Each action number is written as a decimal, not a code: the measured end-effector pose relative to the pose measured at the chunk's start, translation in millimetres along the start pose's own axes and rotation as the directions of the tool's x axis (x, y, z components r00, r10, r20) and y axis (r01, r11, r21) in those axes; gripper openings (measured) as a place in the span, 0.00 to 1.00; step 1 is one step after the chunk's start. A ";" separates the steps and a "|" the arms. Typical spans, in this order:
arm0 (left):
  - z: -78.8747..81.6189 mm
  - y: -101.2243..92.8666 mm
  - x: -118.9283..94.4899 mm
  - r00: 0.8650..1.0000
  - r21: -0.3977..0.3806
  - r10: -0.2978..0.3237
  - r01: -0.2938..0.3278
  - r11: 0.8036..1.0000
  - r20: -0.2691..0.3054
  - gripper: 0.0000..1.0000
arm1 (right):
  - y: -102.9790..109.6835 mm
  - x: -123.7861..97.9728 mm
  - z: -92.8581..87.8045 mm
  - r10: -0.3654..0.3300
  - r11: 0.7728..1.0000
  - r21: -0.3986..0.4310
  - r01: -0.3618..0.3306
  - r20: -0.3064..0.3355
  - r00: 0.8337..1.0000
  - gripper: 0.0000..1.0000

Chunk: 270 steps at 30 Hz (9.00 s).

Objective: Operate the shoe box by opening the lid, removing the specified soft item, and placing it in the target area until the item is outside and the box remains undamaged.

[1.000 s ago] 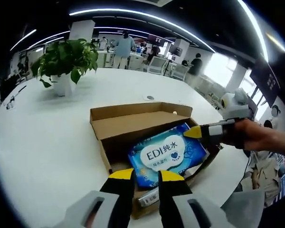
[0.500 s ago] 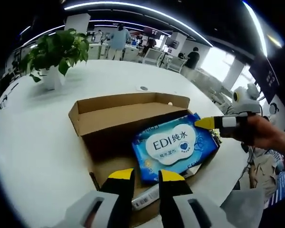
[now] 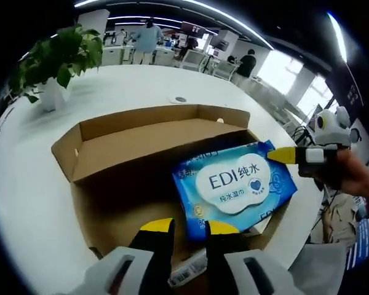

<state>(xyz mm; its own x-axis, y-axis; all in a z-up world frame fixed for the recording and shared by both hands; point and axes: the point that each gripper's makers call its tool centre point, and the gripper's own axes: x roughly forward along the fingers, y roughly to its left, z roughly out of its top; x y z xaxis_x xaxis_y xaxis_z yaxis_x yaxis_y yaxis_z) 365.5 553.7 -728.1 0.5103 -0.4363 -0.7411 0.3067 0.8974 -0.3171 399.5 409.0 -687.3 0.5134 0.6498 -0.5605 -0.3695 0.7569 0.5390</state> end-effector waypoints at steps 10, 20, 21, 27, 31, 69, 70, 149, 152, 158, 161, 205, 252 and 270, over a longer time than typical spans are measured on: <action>-10.4 -12.6 15.1 0.998 -0.069 -0.030 0.026 0.997 -0.059 0.18 | -8.3 -3.3 -7.2 0.020 0.999 0.045 -0.020 0.006 1.000 0.00; -5.9 -17.0 15.9 0.999 0.000 0.001 -0.001 1.000 -0.047 0.05 | -6.1 -2.3 -6.2 0.025 0.999 0.046 -0.026 0.014 1.000 0.00; -5.7 -17.6 15.4 0.999 0.013 0.008 -0.007 1.000 -0.048 0.04 | -5.9 -2.7 -6.5 0.024 0.999 0.046 -0.025 0.014 1.000 0.00; 1.5 -15.9 5.6 1.000 -0.007 0.029 -0.029 1.000 -0.005 0.03 | -5.5 -5.5 -6.6 0.054 0.994 0.098 -0.058 0.039 0.998 0.00; 5.8 -20.1 -2.2 0.998 0.007 0.050 -0.050 0.999 0.035 0.03 | -5.9 -6.7 -6.6 0.050 0.993 0.105 -0.055 0.050 0.997 0.00; 70.0 -137.0 -6.4 0.991 0.159 -0.059 0.040 0.987 0.118 0.02 | -67.1 -107.1 16.0 -0.014 0.974 0.224 -0.042 0.242 0.970 0.00; 70.7 -143.4 -3.2 0.991 0.169 -0.068 0.049 0.984 0.112 0.02 | -70.4 -110.7 15.1 -0.021 0.972 0.233 -0.038 0.247 0.969 0.00; 47.5 -238.1 153.1 0.988 0.298 -0.079 0.116 0.948 -0.133 0.00 | -248.2 -133.0 18.2 -0.253 0.938 0.283 0.202 0.156 0.955 0.00; 48.3 -234.8 153.0 0.989 0.309 -0.071 0.109 0.945 -0.132 0.00 | -250.7 -133.0 16.2 -0.259 0.936 0.283 0.209 0.150 0.954 0.01; 54.2 -232.4 145.9 0.992 0.320 -0.072 0.100 0.942 -0.100 0.00 | -251.0 -135.8 12.3 -0.266 0.943 0.242 0.228 0.141 0.954 0.02; 60.7 -233.5 140.3 0.993 0.321 -0.092 0.112 0.940 -0.077 0.07 | -250.7 -141.2 10.5 -0.277 0.947 0.203 0.247 0.132 0.952 0.02; 47.0 -122.0 17.9 0.994 0.333 0.016 -0.051 0.942 0.108 0.55 | -111.0 -109.1 -0.4 -0.103 0.938 -0.333 0.099 0.005 0.995 0.50; -16.2 4.7 -82.2 0.972 0.086 0.165 -0.181 0.980 0.168 0.77 | 22.4 -3.4 -16.5 0.111 0.811 -0.544 -0.217 -0.222 0.969 0.65; -26.3 10.0 -90.6 0.970 0.017 0.146 -0.152 0.988 0.194 0.72 | 29.7 26.9 -16.4 0.061 0.724 -0.638 -0.262 -0.319 0.946 0.63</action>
<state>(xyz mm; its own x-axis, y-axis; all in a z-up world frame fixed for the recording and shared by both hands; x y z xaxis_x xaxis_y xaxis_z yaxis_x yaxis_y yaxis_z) 301.2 603.9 -679.8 0.6955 -0.3049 -0.6506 0.2389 0.9521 -0.1908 389.6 450.1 -696.7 0.2160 0.6832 -0.6976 -0.8962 0.4223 0.1360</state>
